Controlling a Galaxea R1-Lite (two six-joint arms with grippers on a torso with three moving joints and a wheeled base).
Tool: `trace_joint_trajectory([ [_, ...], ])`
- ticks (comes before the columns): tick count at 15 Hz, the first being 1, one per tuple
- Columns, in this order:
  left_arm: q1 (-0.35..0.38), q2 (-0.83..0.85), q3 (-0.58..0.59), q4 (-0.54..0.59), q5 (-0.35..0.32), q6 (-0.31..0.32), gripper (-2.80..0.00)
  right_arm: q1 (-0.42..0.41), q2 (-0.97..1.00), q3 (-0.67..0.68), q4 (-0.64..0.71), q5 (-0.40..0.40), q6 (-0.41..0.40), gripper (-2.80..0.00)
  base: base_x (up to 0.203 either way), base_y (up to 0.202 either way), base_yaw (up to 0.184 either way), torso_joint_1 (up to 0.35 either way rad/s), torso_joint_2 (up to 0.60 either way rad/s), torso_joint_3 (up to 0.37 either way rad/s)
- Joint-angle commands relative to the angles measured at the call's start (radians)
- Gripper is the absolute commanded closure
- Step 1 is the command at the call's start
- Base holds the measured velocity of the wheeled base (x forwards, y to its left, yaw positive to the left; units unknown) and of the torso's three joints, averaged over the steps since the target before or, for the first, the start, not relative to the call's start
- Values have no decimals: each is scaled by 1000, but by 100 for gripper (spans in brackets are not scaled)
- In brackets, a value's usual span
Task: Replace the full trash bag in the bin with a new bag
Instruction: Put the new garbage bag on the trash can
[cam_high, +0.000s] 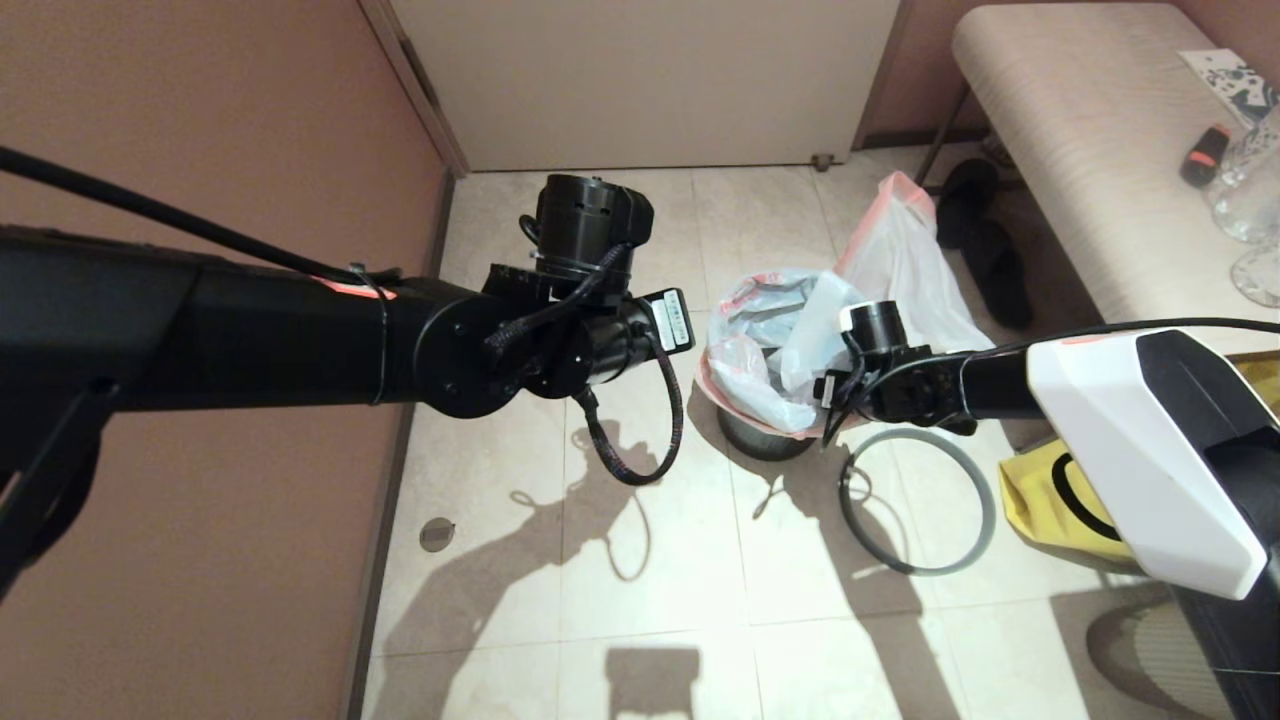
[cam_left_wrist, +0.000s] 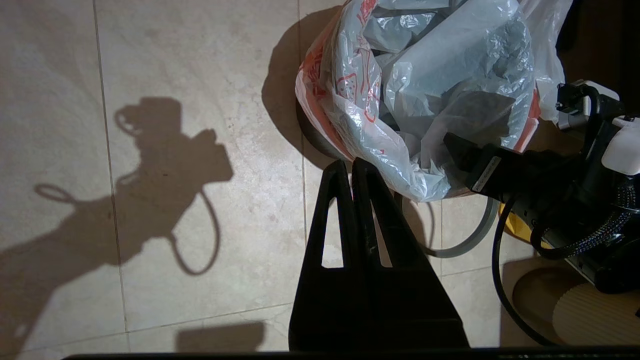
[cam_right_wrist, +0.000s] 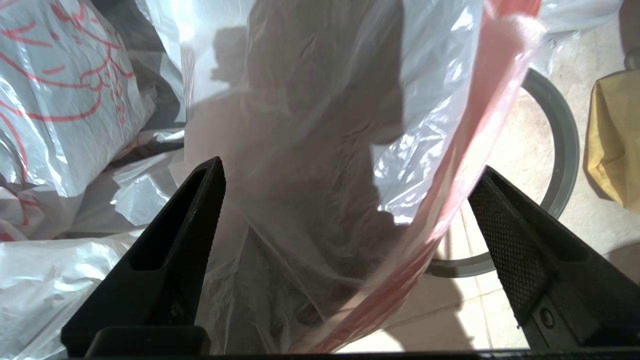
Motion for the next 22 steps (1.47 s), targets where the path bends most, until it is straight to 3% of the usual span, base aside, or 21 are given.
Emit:
trace_joint_trajectory([
  [1, -6, 5, 1, -1, 2, -2, 0, -4, -10, 2, 0, -2, 2, 0, 0, 0, 0, 0, 0, 0],
  [10, -20, 55, -4, -2, 2, -4, 0, -3, 17, 1, 17, 34, 5, 0, 0, 0, 0, 0, 0, 0],
  [11, -20, 58, -4, -2, 2, -4, 0, -2, -8, 1, 56, 38, 4, 0, 0, 0, 0, 0, 0, 0],
  [13, -20, 63, -6, -1, 2, -4, 0, 5, -103, -2, 266, 86, -1, 0, 0, 0, 0, 0, 0, 0],
  [17, -22, 69, -6, -1, 2, -4, 0, 24, -193, -1, 587, 145, -111, 0, 0, 0, 0, 0, 0, 0],
  [22, -30, 89, -10, -1, 4, -2, 0, 35, -140, 69, 613, 309, -227, 0, 0, 0, 0, 0, 0, 0],
])
